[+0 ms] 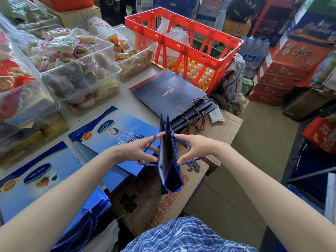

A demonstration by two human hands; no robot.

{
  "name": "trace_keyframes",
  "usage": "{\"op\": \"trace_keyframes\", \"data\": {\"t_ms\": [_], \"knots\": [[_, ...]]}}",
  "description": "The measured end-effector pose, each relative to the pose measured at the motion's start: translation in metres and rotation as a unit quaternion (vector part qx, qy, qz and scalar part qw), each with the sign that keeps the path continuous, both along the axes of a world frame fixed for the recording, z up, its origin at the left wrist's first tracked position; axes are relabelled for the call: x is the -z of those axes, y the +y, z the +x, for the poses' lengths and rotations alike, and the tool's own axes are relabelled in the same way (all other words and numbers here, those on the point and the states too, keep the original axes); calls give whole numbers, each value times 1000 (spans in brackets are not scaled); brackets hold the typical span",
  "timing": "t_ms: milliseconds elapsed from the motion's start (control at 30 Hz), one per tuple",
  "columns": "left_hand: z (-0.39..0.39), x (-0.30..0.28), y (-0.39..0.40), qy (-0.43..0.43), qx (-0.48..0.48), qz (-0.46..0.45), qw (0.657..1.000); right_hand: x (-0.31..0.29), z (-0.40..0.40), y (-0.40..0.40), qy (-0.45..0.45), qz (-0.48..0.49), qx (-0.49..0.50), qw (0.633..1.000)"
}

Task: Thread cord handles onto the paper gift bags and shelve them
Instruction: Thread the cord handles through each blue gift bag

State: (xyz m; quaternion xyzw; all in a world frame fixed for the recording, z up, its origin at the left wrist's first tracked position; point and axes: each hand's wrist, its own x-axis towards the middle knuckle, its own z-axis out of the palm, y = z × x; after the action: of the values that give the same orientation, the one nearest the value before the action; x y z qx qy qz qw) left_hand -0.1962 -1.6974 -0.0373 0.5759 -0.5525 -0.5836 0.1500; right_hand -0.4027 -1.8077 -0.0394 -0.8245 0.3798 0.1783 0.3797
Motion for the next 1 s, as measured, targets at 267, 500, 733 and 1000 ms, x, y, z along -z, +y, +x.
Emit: {"op": "trace_keyframes", "data": {"t_ms": [267, 500, 733, 1000], "knots": [[-19, -16, 1, 134, -75, 25, 988, -3, -2, 28, -108, 89, 92, 986], [-31, -25, -14, 152, -99, -4, 983, -1, -3, 45, -99, -45, 198, 974], [-30, 3, -4, 58, -192, 58, 978, -22, -51, 37, -177, -119, 388, 896], [-88, 9, 3, 30, -173, 79, 981, -39, -87, 24, -308, -100, 549, 771]]}}
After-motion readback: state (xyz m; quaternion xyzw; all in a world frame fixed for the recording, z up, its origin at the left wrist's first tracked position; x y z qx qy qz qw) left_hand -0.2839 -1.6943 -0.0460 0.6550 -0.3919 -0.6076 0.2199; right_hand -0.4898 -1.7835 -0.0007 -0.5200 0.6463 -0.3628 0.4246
